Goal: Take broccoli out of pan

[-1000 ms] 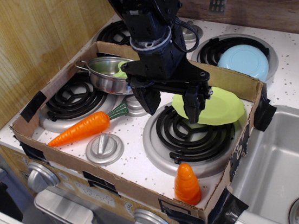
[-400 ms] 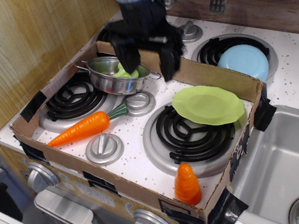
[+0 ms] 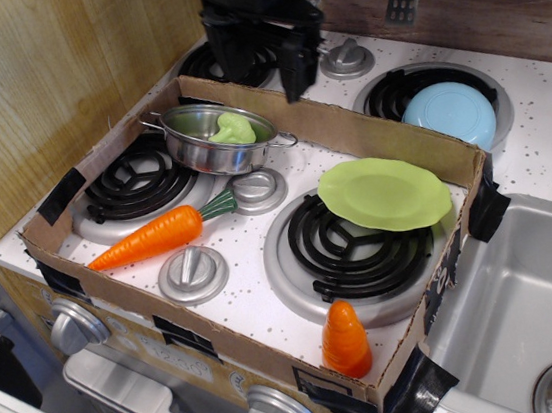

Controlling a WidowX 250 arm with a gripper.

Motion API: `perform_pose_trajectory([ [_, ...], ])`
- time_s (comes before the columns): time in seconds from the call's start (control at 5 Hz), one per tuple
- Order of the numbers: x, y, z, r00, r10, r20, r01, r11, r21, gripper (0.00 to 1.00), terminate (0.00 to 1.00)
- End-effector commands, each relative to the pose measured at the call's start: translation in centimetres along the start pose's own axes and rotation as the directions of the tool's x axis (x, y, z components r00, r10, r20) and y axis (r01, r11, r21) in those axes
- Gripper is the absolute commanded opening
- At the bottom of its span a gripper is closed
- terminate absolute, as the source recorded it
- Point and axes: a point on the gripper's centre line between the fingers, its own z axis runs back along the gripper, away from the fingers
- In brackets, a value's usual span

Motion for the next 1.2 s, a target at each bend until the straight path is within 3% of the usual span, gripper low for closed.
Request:
perform_pose_trajectory([
  [0.0, 1.7, 2.2, -0.8, 0.994, -0.035, 0.101, 0.026, 0.996, 0.089, 1.0, 0.0],
  [0.4, 0.7, 3.5, -3.5, 0.995, -0.05, 0.088, 0.045, 0.997, 0.059, 1.0, 0.0],
  [1.0, 0.0, 5.4, -6.3, 0.986, -0.095, 0.137, 0.087, 0.994, 0.064, 1.0, 0.0],
])
